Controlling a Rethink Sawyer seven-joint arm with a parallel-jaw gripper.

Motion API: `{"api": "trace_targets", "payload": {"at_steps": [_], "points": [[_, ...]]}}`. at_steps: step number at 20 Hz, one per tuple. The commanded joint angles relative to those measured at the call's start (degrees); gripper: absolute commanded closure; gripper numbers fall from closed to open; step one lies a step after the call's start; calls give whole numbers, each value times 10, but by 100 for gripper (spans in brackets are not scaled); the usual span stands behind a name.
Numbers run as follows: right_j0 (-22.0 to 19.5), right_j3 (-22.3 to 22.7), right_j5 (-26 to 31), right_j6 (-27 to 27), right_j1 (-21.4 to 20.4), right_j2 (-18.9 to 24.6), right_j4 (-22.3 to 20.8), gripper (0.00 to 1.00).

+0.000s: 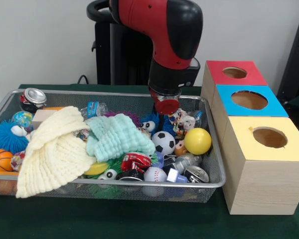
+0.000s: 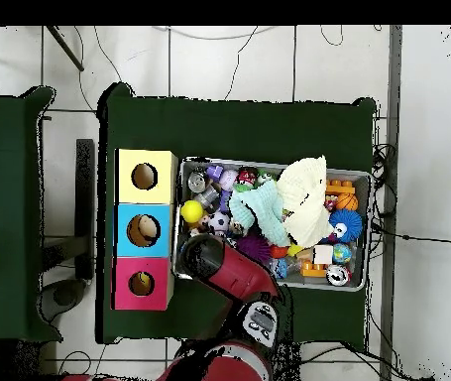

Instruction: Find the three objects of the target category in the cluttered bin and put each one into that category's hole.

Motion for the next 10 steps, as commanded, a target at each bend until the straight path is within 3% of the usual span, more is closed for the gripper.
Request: {"api": "trace_targets", "payload": {"at_steps": [1,10], "points": [[33,-28,-26,138,40,35,52,0],[76,-51,77,128,5,-30,47,0]]}}
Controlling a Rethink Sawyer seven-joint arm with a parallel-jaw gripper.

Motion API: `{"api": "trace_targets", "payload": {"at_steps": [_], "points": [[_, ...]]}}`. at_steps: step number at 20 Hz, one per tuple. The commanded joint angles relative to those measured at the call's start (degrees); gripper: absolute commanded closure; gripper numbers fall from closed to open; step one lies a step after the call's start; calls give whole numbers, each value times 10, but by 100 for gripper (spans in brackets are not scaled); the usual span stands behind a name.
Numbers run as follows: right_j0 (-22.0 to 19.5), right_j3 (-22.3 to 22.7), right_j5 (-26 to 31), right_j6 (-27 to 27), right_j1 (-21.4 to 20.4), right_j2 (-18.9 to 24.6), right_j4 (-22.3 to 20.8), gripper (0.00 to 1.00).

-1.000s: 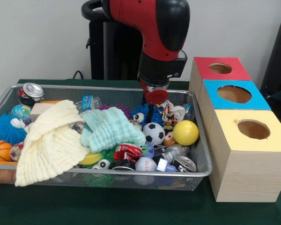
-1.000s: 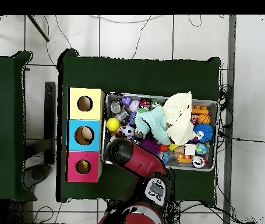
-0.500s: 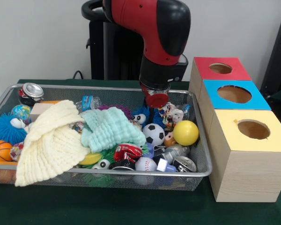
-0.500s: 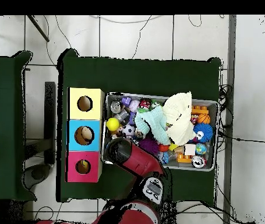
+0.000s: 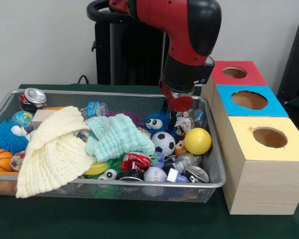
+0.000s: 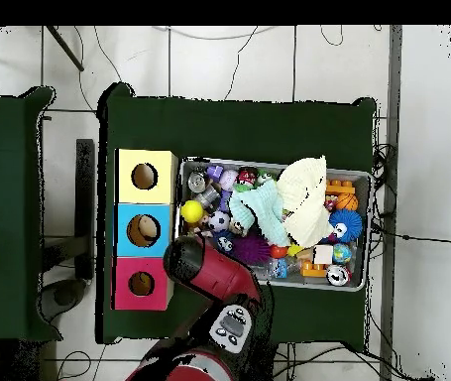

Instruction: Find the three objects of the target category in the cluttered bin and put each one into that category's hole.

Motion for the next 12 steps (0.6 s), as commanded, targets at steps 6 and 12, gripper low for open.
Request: {"api": "trace_targets", "payload": {"at_steps": [6,12], "points": [[-27,-42,33,88,6,45,30,0],[-34,-66,58,80,6,48,23,0]]}}
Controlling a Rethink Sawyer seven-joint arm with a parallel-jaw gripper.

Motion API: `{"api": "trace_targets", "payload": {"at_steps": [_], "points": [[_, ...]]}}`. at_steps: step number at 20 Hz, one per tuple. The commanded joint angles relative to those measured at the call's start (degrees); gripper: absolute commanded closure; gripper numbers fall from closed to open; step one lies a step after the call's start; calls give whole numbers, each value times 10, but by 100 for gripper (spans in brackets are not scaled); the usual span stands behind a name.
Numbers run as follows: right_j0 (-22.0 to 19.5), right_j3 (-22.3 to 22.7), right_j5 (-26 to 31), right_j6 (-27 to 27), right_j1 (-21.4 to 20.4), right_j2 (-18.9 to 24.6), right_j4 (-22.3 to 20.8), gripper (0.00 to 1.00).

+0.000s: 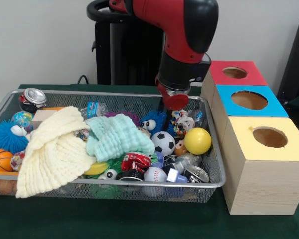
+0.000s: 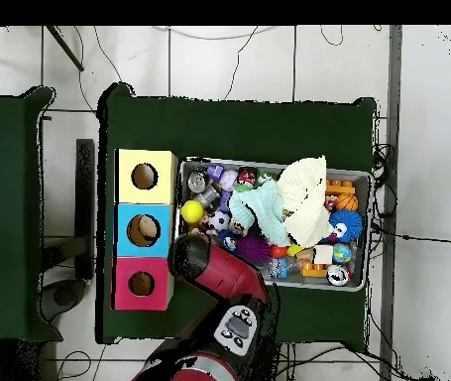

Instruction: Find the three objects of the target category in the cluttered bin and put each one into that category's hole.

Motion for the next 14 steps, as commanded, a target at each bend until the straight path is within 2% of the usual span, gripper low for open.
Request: {"api": "trace_targets", "payload": {"at_steps": [1,14], "points": [[-21,-65,48,84,11,54,24,0],[11,-125,121,113,22,11,17,0]]}}
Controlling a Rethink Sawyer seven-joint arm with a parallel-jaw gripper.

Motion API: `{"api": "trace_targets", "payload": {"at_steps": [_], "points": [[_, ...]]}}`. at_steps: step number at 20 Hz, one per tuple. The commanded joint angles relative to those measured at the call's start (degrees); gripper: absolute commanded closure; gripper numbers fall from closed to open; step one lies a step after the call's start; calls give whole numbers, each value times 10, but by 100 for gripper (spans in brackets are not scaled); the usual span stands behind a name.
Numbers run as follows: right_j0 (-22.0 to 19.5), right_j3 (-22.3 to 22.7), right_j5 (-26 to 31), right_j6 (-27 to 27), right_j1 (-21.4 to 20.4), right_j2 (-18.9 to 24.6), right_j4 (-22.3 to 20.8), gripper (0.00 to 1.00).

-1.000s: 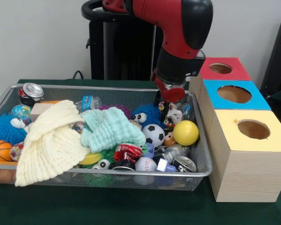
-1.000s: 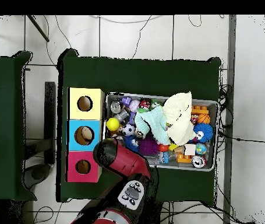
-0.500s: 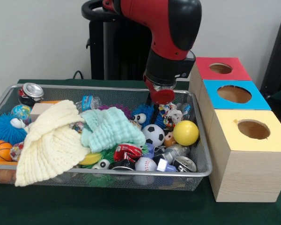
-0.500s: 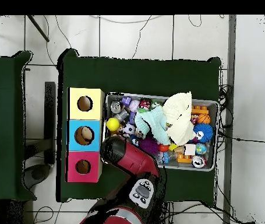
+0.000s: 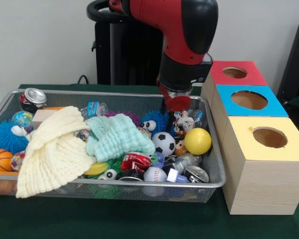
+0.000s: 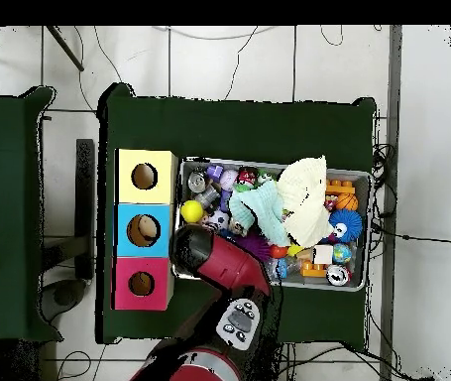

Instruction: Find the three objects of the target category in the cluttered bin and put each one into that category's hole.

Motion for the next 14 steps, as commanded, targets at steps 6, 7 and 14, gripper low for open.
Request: {"api": "trace_targets", "payload": {"at_steps": [6,7,14], "points": [[23,-110,76,114,27,-1,12,0],[25,-111,76,114,28,-2,12,0],[26,-114,76,111,29,-6,13,0]]}}
